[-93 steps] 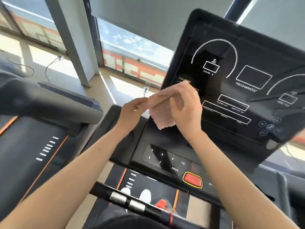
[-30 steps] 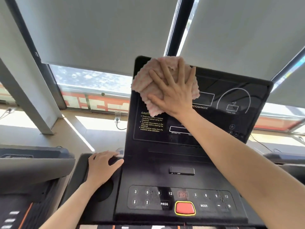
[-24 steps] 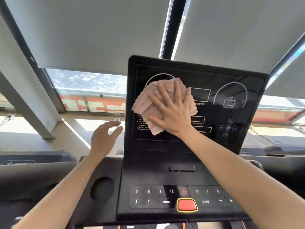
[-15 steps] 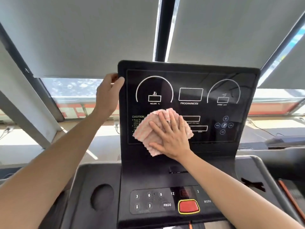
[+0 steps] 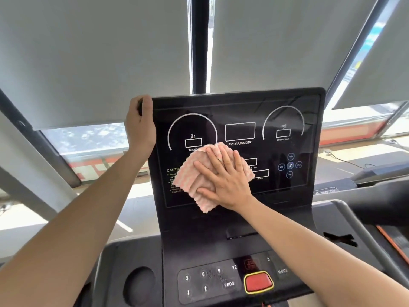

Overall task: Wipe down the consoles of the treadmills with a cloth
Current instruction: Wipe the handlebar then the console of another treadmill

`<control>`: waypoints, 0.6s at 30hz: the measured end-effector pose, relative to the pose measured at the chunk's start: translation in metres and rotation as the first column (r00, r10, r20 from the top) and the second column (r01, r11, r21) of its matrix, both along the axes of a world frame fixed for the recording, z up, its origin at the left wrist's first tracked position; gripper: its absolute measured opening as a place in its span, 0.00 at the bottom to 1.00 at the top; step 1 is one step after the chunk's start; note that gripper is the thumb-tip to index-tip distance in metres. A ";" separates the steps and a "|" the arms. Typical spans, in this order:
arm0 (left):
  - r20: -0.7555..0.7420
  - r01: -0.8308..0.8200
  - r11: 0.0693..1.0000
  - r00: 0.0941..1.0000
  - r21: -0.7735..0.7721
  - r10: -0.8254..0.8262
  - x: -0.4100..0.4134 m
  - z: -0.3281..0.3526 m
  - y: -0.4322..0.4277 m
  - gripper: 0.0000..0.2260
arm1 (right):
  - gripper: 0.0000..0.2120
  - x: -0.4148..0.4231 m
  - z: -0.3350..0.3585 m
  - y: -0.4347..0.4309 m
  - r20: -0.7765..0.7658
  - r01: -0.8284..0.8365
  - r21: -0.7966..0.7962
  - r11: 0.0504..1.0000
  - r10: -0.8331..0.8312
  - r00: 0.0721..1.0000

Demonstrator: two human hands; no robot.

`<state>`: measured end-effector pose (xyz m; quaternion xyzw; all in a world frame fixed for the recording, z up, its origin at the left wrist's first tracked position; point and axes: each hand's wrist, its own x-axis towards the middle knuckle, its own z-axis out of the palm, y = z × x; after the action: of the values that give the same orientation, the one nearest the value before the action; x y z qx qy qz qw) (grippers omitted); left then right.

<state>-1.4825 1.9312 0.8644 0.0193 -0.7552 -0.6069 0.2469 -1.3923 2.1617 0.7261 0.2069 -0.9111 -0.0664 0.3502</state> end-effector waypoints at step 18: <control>0.005 -0.104 0.949 0.994 -0.297 0.110 0.008 0.017 -0.001 0.15 | 0.33 -0.077 0.150 0.018 0.047 0.271 -0.242 0.932 -0.268 0.962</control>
<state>-1.4741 1.9301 0.8819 0.0294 -0.8382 -0.4722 0.2714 -1.4688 2.1795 0.8758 0.0353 -0.9343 0.0008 0.3548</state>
